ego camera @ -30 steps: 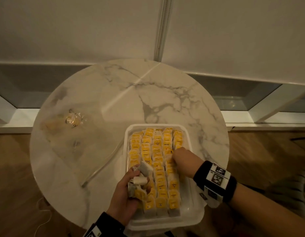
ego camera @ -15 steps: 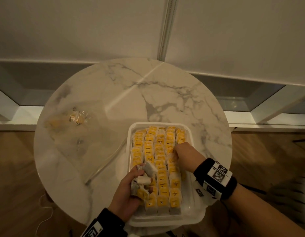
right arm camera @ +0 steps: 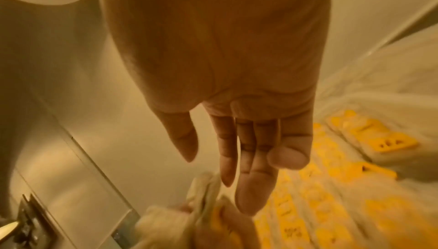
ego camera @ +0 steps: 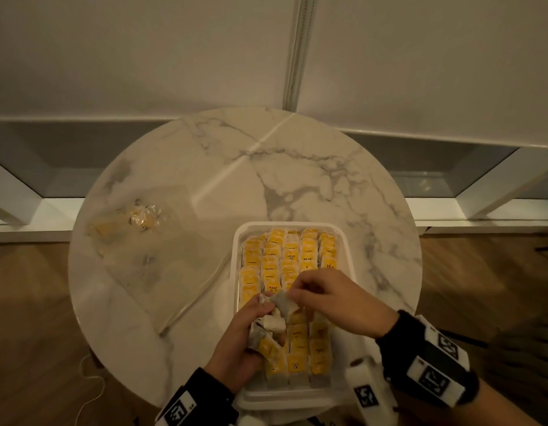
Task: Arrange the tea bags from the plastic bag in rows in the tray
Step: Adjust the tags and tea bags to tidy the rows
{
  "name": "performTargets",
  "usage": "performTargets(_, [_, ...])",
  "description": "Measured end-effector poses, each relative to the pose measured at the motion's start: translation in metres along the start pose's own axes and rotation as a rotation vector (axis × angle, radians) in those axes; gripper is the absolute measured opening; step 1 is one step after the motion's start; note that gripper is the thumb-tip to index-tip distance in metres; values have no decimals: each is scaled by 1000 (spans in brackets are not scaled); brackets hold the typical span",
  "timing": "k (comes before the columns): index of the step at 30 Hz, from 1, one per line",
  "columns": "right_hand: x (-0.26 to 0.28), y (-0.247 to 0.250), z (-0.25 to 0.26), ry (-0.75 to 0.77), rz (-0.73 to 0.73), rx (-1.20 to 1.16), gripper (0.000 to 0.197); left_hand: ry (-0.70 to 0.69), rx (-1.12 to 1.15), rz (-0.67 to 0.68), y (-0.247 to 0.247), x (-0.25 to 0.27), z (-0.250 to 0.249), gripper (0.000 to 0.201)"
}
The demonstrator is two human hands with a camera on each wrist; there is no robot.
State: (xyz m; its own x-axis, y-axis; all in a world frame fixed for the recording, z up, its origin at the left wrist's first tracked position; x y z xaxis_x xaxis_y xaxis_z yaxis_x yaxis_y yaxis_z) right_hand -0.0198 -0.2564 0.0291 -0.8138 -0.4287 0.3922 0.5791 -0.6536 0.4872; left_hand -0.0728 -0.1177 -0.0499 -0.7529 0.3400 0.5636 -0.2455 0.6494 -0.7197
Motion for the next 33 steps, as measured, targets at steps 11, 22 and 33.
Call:
performTargets(11, [25,18,-16,49,-317,-480,8,71,18,-93,-13,-5,2,14])
performTargets(22, [53,23,-16,129,-556,-519,10,195,-115,-55,-31,-7,7,33])
performTargets(33, [49,16,-41,-224,-352,-1136,17,130,-110,-52,-32,-4,0,26])
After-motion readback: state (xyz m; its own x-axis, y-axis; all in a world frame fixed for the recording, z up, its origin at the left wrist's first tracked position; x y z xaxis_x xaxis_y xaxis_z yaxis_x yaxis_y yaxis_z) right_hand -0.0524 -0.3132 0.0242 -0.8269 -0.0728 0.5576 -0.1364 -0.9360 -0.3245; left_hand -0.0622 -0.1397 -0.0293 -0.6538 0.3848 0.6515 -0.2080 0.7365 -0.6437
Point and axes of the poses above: each hand's wrist, its own x-axis away from the middle knuckle, its own y-axis out of the back of the hand, z = x × y, the point moved 4 cm from there along -x, towards the middle knuckle
